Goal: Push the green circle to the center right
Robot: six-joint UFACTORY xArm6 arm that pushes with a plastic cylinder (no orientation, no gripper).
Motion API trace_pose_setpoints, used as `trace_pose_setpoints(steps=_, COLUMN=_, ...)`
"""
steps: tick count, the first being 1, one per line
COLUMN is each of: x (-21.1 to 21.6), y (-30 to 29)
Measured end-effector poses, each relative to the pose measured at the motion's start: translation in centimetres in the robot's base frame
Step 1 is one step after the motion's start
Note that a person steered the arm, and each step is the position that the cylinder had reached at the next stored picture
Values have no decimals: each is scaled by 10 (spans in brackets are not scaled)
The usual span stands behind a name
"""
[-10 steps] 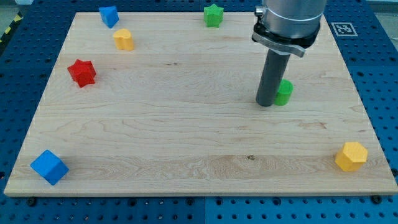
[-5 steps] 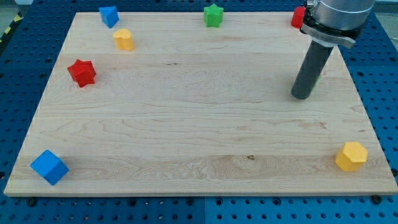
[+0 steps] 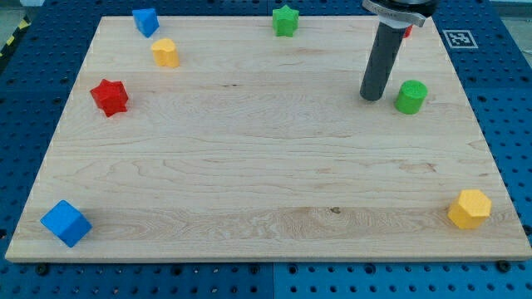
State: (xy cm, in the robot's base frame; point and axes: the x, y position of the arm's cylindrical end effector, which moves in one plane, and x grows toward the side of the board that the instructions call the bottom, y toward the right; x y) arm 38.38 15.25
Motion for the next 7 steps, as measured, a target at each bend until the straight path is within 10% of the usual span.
trace_pose_setpoints(steps=7, x=2, y=16)
